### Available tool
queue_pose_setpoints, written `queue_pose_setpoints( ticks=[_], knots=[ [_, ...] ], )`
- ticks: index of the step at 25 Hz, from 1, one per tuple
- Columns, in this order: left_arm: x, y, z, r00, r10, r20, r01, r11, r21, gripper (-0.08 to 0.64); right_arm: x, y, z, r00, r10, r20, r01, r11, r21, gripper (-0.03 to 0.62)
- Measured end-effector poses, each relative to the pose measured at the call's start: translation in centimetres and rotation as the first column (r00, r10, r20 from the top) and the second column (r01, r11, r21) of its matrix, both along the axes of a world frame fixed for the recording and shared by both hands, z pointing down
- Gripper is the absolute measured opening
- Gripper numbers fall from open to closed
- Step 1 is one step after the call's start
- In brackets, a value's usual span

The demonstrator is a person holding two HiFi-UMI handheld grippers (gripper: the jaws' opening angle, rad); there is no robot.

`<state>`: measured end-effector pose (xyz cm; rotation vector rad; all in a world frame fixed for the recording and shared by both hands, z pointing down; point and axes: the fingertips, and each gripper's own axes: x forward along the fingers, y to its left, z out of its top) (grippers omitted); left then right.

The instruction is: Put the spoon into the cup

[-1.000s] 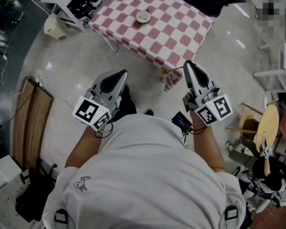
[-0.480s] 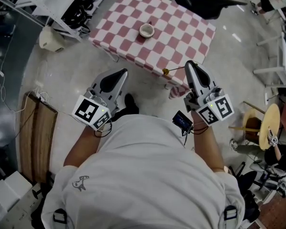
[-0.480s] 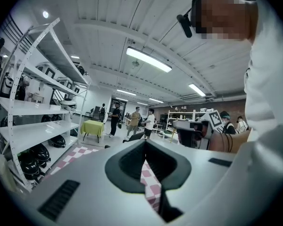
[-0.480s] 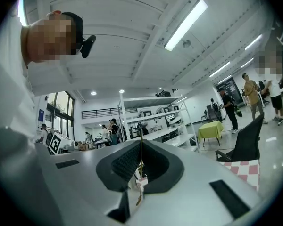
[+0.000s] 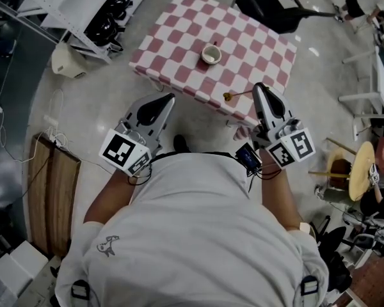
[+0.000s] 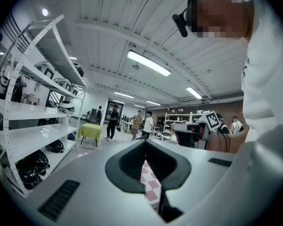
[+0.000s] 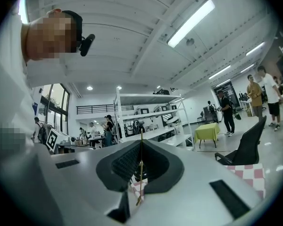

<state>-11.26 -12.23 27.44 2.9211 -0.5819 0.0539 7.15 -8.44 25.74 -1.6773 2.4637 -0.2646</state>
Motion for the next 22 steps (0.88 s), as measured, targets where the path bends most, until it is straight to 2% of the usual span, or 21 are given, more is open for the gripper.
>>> queue_pose_setpoints(
  ticks=[6, 13, 17, 22],
  knots=[
    [-1.5, -1.3, -0.1, 1.000, -0.006, -0.022, 0.006, 1.000, 0.005, 0.014, -1.3, -1.2, -0.3, 1.000, 0.006, -0.025, -0.006, 1.000, -0.007, 0.032],
    [-1.9, -2.2, 0.0, 1.000, -0.017, -0.010, 0.017, 1.000, 0.008, 0.014, -1.4, -2.6, -0.5, 1.000, 0.006, -0.026, -0.006, 1.000, -0.008, 0.032],
    [-1.5, -3.2, 0.3, 1.000, -0.031, -0.003, 0.031, 0.999, 0.007, 0.014, -1.1, -3.5, -0.3, 1.000, -0.007, -0.024, 0.007, 1.000, -0.006, 0.033],
    [0.2, -3.7, 0.5, 1.000, -0.011, -0.010, 0.011, 1.000, -0.029, 0.014, -0.4, -4.6, 0.0, 1.000, -0.026, -0.015, 0.026, 1.000, -0.009, 0.032]
  ],
)
